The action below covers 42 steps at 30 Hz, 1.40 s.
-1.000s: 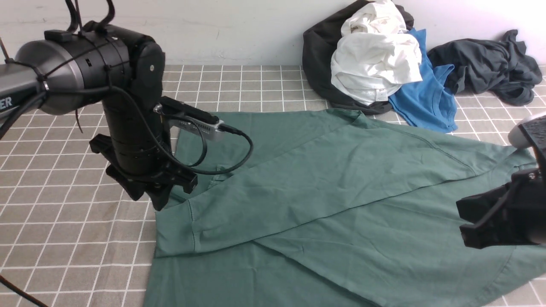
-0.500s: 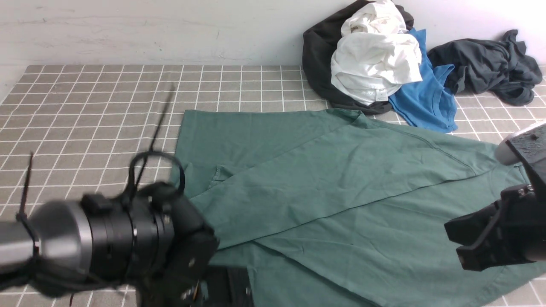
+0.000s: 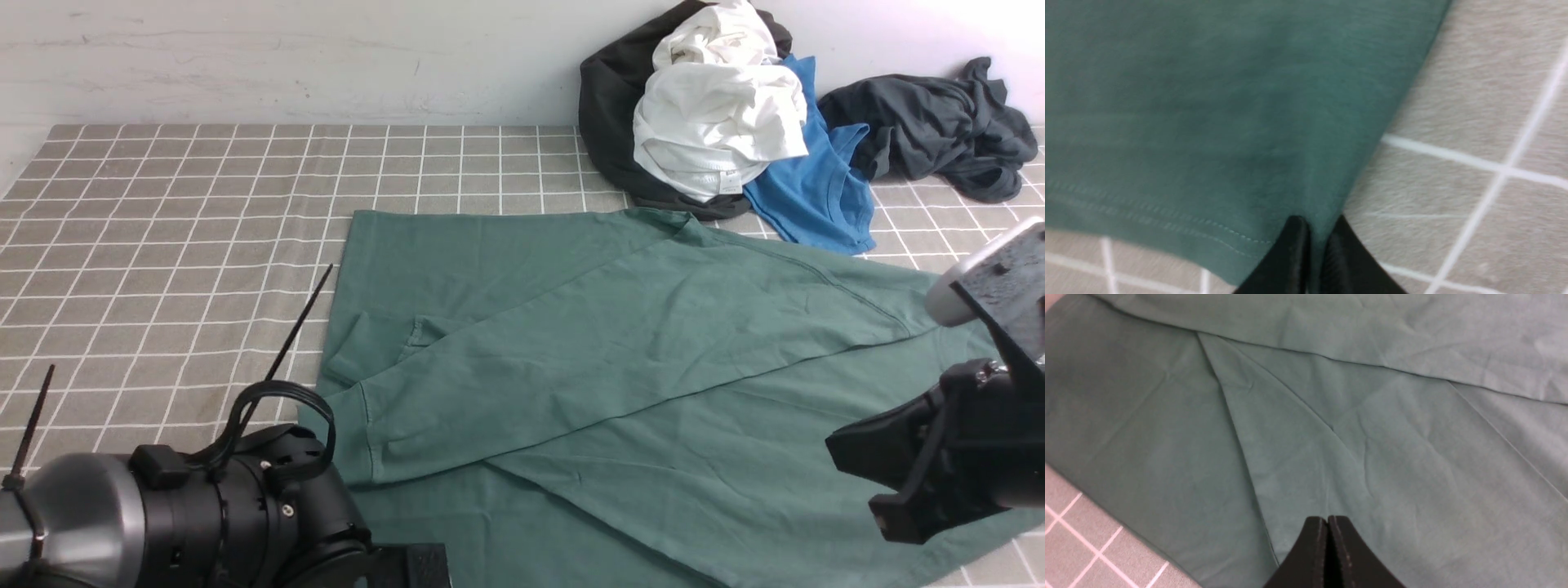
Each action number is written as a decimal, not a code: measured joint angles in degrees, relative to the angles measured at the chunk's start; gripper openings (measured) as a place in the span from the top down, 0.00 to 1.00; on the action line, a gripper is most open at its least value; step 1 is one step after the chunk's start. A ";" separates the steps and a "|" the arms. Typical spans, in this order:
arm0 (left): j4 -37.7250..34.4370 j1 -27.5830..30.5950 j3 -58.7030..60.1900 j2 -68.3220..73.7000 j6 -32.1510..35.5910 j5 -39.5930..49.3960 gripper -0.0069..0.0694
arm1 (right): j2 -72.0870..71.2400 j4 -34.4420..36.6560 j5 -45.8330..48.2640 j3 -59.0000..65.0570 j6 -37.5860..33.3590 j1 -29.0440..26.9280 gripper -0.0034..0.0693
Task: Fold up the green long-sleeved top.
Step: Use both arms simultaneously to clamp the lower edge of the clothing fabric
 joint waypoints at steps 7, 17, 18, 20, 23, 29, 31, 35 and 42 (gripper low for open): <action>4.66 0.00 0.04 -8.79 -7.95 4.75 0.91 | -4.17 0.04 1.02 0.00 -9.07 0.00 0.96; -0.27 0.00 0.32 -17.25 -8.86 4.83 0.91 | 3.60 -34.85 9.99 0.46 -10.17 0.00 0.61; -0.90 0.00 0.32 -17.25 -8.86 4.78 0.91 | 5.29 -39.44 8.73 0.81 -9.32 0.00 0.53; -1.45 0.00 0.36 -17.25 -8.86 4.65 0.91 | 9.02 -45.06 6.34 1.31 -8.67 0.00 0.42; -1.75 0.00 0.36 -17.25 -8.86 4.70 0.91 | 14.24 -50.64 4.19 1.43 -8.52 0.00 0.31; -2.69 0.00 0.36 -17.25 -8.86 4.92 0.91 | 24.08 -55.01 0.75 1.43 -8.48 0.00 0.30; -3.58 0.00 0.36 -17.25 -8.86 4.92 0.91 | 26.29 -57.62 -0.96 1.43 -8.16 0.00 0.33; -4.80 0.00 0.36 -17.25 -8.86 4.92 0.91 | 29.69 -62.08 -1.75 1.14 -6.23 0.00 0.43; -5.37 0.17 0.24 -17.95 -10.07 5.49 0.91 | 28.87 -62.37 -0.73 1.27 3.20 0.16 0.86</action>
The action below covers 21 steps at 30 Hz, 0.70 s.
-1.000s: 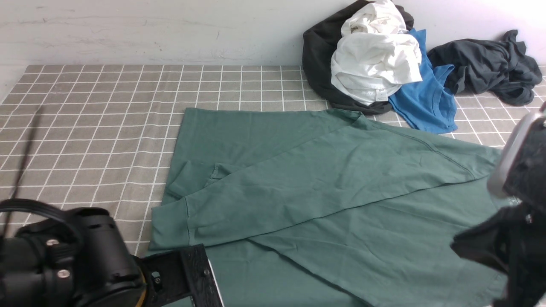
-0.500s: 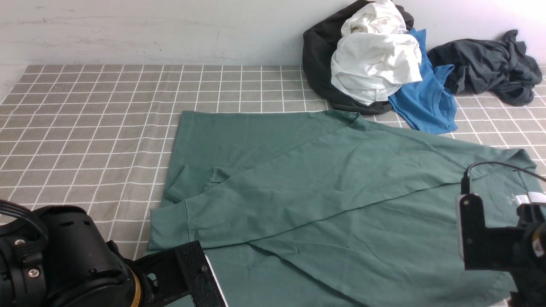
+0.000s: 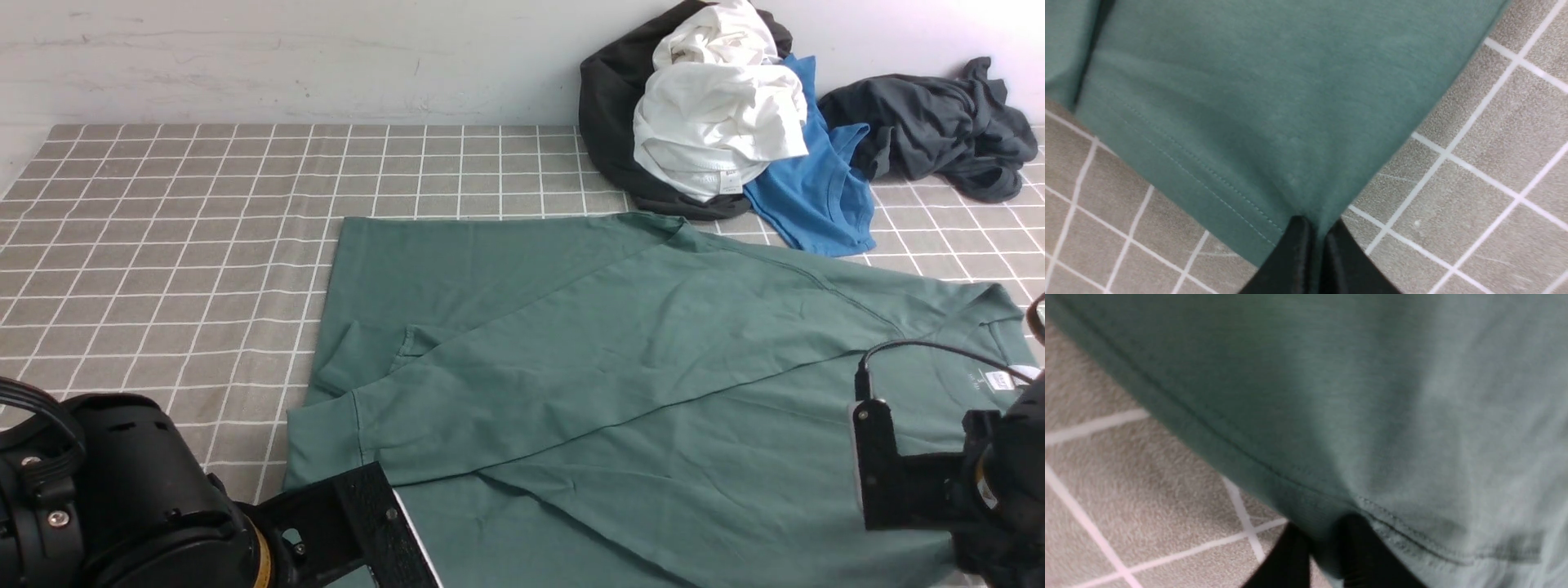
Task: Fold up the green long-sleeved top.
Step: Use both arms simultaneously to clamp the lower edge of the clothing fabric, then use both arms to drag the lower edge of the fabric forward and fold it over the upper edge
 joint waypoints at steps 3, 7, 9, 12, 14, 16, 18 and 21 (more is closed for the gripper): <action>-1.22 1.68 -1.43 -1.09 -0.79 1.61 0.90 | -3.58 0.67 0.13 0.00 7.44 0.00 0.94; -3.86 7.77 -7.30 -1.49 -0.91 2.63 0.90 | -8.19 -0.26 0.91 0.00 15.57 0.00 0.96; -4.69 9.60 -9.22 -1.42 -0.93 2.51 0.90 | -8.84 -0.68 1.01 -0.13 16.81 0.00 0.96; -6.72 15.94 -16.43 0.57 -0.97 0.56 0.89 | -8.75 -1.39 1.73 -3.01 20.52 0.00 0.96; -7.15 19.30 -20.83 3.40 -0.97 -0.49 0.89 | -7.42 -2.02 1.84 -6.73 22.31 -0.08 0.96; -7.23 22.45 -25.66 7.71 -0.97 -1.95 0.89 | -4.93 -2.55 1.29 -11.46 23.77 -0.74 0.96; -7.23 23.86 -28.39 10.52 -0.97 -3.04 0.89 | -2.52 -2.67 0.33 -15.16 24.14 -1.46 0.96; -7.23 26.78 -36.58 19.03 -1.16 -6.90 0.89 | 4.40 -2.86 -1.55 -24.46 24.36 -3.81 0.96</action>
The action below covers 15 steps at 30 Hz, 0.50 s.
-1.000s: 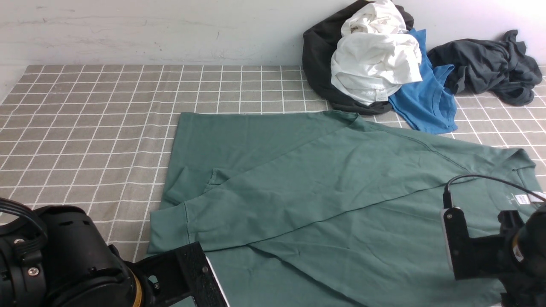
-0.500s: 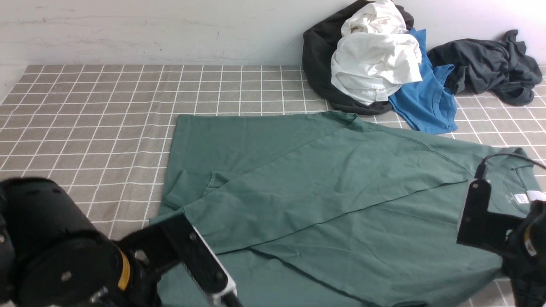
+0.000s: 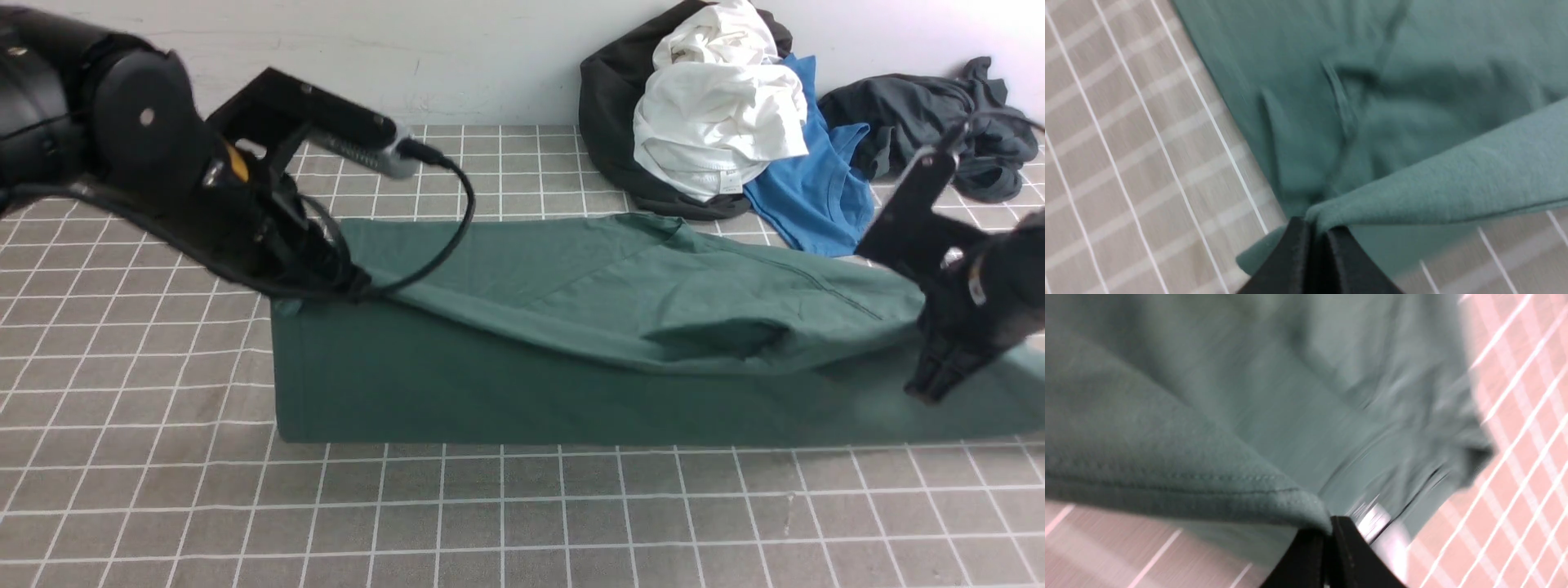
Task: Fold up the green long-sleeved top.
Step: Use both arms to drag the lower edge of the fabric forward and fold it over the upper edge
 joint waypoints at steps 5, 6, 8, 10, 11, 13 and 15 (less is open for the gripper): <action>0.05 2.87 -15.10 13.91 -0.02 -2.35 0.89 | 11.72 0.00 -0.76 -14.60 0.00 -1.83 0.96; 0.05 3.29 -18.18 16.62 -0.07 -2.35 0.89 | 13.56 0.00 -0.82 -16.92 0.00 -1.99 0.96; 0.11 3.94 -23.38 21.23 -0.07 -2.35 0.89 | 18.38 -0.02 -0.82 -22.80 0.00 -2.29 0.96; 0.29 4.60 -28.93 26.42 -0.07 -2.37 0.89 | 22.37 -0.02 -0.82 -27.56 0.22 -2.56 0.96; 0.37 4.81 -30.73 28.18 -0.07 -2.42 0.89 | 23.49 -0.02 -0.82 -28.85 0.47 -2.69 0.96; 0.63 5.45 -35.22 32.80 -0.59 -2.90 0.89 | 27.42 0.45 -0.94 -33.31 1.13 -3.12 0.96; 0.75 6.08 -38.35 36.29 -2.35 -4.11 0.89 | 30.70 1.72 -1.36 -37.00 1.71 -3.69 0.96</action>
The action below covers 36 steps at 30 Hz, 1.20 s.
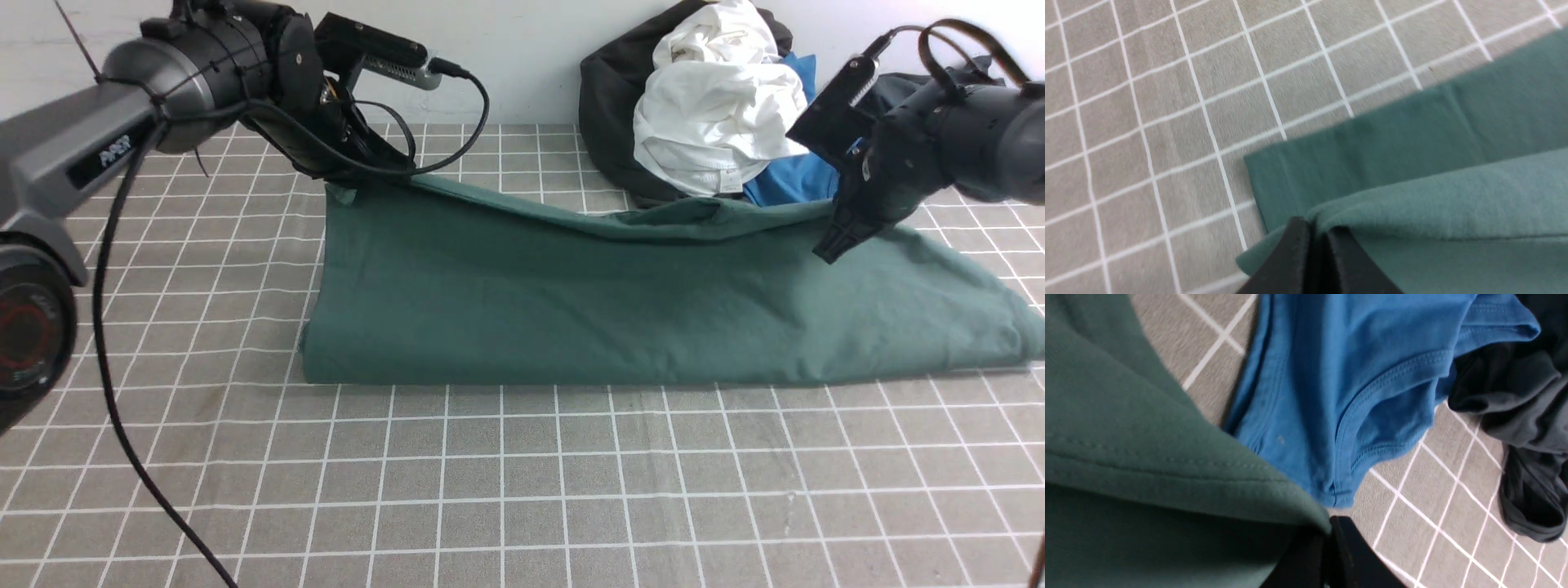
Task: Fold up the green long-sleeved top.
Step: Use both arms to drag the lower edge of the fabric forward and fold it over the upper edge
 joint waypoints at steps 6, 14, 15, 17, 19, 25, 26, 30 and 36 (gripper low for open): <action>0.00 2.40 -5.99 7.88 -5.41 -1.39 0.81 | 6.43 4.89 -1.38 -5.87 5.49 -1.00 0.87; 0.83 3.73 -7.55 8.82 -5.08 0.78 0.37 | 5.76 6.82 1.35 -8.18 6.94 -1.05 0.50; 0.89 3.78 -8.24 8.62 -5.13 1.84 0.32 | 5.20 6.96 3.19 -9.20 7.47 -1.05 0.46; 0.89 3.78 -9.59 7.95 -5.22 4.69 0.28 | 4.15 7.35 6.69 -10.91 8.68 -0.92 0.44; 0.44 3.51 -11.39 6.71 -4.80 9.11 0.28 | 2.16 10.18 11.86 -13.67 9.55 -0.44 0.45; -3.23 1.51 -12.98 3.65 0.84 18.36 0.51 | 2.10 37.92 16.96 -15.25 -8.13 0.52 0.81; -3.43 1.51 -12.98 3.65 0.84 18.36 0.52 | 2.10 39.14 16.96 -15.25 -9.04 0.51 0.83; -5.87 -0.66 -12.98 4.74 5.46 20.20 0.79 | 10.36 58.34 14.33 -15.14 -28.17 1.23 0.96; -6.19 -1.53 -12.98 4.55 7.67 22.60 0.91 | 15.18 64.68 1.93 -15.28 -41.28 2.22 0.97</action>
